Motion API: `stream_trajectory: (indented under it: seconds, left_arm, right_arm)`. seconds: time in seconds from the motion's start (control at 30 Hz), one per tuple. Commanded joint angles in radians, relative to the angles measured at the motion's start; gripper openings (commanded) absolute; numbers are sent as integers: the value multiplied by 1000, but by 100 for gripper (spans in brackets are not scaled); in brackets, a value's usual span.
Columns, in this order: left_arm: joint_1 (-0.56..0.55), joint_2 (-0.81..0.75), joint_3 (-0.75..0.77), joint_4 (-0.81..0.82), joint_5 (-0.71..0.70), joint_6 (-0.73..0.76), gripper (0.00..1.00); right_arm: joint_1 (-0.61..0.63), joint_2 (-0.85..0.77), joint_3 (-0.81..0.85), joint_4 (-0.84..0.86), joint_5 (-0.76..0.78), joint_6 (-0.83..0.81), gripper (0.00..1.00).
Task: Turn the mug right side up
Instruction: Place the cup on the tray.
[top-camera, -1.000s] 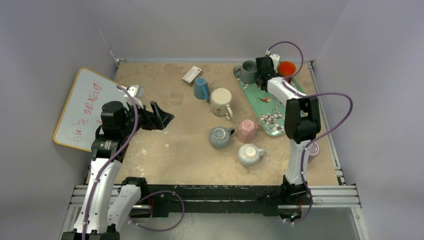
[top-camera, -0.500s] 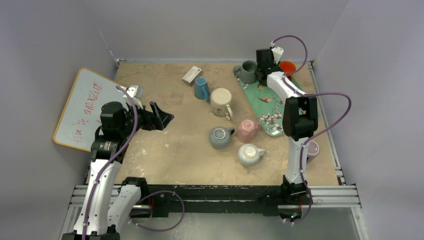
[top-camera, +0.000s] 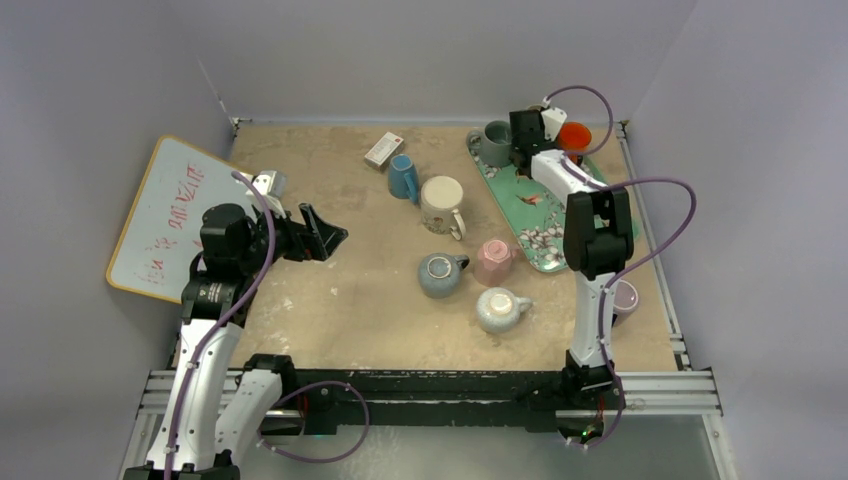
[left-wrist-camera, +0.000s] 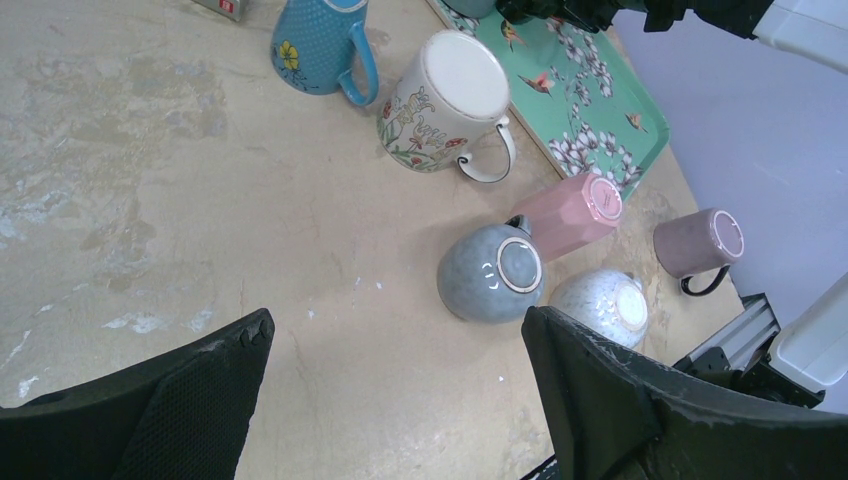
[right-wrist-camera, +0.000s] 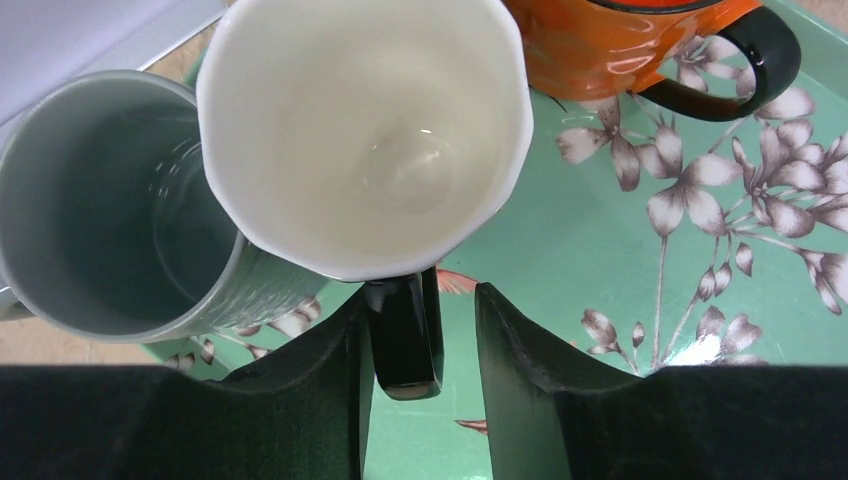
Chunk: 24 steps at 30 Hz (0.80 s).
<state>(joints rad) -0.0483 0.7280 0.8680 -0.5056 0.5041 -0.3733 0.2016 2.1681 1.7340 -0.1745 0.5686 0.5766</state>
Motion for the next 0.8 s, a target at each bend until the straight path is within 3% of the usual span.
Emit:
stream_trajectory:
  seconds: [0.0, 0.17, 0.47, 0.77]
  left_arm:
    - [-2, -8, 10, 7, 8, 20, 95]
    - [-2, -7, 10, 5, 2, 23, 95]
    - [-2, -8, 8, 6, 1, 22, 96]
    - [-2, 3, 9, 2, -15, 28, 96]
  right_arm:
    - [-4, -32, 3, 41, -3, 16, 43]
    - [-4, -35, 55, 3, 3, -25, 44]
    - [-52, -93, -57, 84, -103, -164, 45]
    - [-59, -86, -12, 74, -159, -218, 47]
